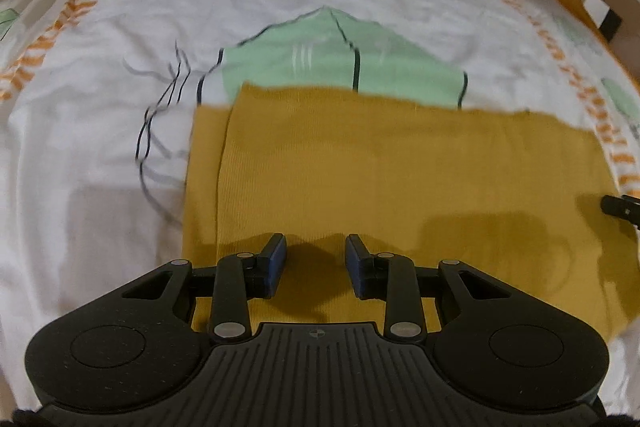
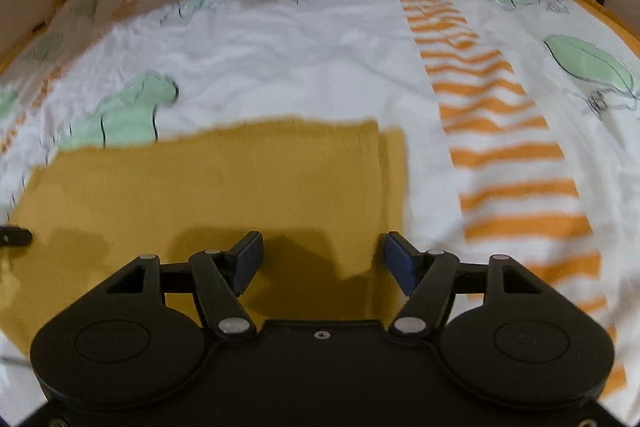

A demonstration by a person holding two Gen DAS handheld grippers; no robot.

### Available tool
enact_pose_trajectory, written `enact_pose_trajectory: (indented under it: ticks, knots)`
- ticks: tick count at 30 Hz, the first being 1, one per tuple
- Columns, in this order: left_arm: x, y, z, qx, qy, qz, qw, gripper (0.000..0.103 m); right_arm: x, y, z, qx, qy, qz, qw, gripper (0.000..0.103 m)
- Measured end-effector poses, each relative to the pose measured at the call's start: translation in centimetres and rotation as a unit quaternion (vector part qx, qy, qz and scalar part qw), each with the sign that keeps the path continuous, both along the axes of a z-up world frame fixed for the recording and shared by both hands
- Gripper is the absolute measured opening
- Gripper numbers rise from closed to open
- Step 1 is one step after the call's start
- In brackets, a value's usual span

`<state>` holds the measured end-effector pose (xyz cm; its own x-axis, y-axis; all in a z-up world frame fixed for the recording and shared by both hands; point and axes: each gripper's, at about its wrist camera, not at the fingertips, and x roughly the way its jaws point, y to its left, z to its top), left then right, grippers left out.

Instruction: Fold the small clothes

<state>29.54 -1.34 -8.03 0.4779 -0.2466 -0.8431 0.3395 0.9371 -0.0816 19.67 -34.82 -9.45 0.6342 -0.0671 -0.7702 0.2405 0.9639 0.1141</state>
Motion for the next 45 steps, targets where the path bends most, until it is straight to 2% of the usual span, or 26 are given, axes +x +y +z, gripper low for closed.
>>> enact_pose_trajectory:
  ticks: [2, 4, 7, 11, 14, 16, 21, 24, 29, 33, 36, 41, 45]
  knots:
    - [-1.0, 0.0, 0.0, 0.012, -0.004, -0.006, 0.9999, 0.033, -1.2, -0.1, -0.2, 0.002, -0.002, -0.006, 1.000, 0.077]
    - [-1.8, -0.2, -0.1, 0.030, 0.008, -0.014, 0.9994, 0.034, -2.2, -0.4, -0.3, 0.015, -0.001, -0.016, 1.000, 0.078]
    - [-2.9, 0.1, -0.2, 0.037, 0.021, -0.017, 0.9989, 0.036, -3.3, -1.2, -0.2, 0.048, 0.005, -0.031, 0.998, 0.078]
    - [-3.6, 1.1, -0.4, 0.016, 0.035, 0.013, 0.9992, 0.038, -4.0, -2.0, -0.1, 0.099, 0.020, -0.043, 0.994, 0.079]
    - [-3.9, 1.6, -0.7, -0.003, 0.036, 0.030, 0.9989, 0.040, -4.8, -2.5, -0.3, 0.159, 0.032, -0.056, 0.985, 0.087]
    - [-4.0, 1.7, -0.9, -0.008, 0.031, 0.031, 0.9990, 0.042, -5.3, -2.6, -0.4, 0.194, 0.034, -0.056, 0.979, 0.088]
    - [-4.5, 1.7, -1.1, -0.021, 0.019, 0.036, 0.9989, 0.049, -5.3, -3.5, -1.3, 0.247, 0.017, -0.061, 0.967, 0.093]
    - [-4.5, 1.7, -1.1, -0.021, 0.017, 0.032, 0.9991, 0.049, -4.6, -4.2, -2.0, 0.267, 0.002, -0.060, 0.962, 0.094]
    - [-4.3, 1.7, -0.5, -0.036, 0.024, 0.044, 0.9981, 0.049, -3.4, -5.5, -3.0, 0.316, -0.027, -0.052, 0.947, 0.100]
    - [-4.2, 1.3, 0.7, -0.063, 0.032, 0.045, 0.9965, 0.048, -2.2, -6.0, -3.7, 0.331, -0.044, -0.038, 0.942, 0.101]
    - [-3.7, -0.3, 2.0, -0.062, 0.022, 0.038, 0.9971, 0.048, -1.6, -6.1, -3.8, 0.338, -0.045, -0.030, 0.940, 0.103]
    - [-1.7, -5.0, 2.8, -0.054, 0.014, 0.018, 0.9983, 0.048, -1.1, -5.4, -3.4, 0.311, -0.036, -0.001, 0.950, 0.103]
    - [-0.3, -8.1, 1.9, -0.054, 0.021, 0.013, 0.9983, 0.048, -0.9, -5.5, -3.5, 0.311, -0.035, 0.007, 0.950, 0.103]
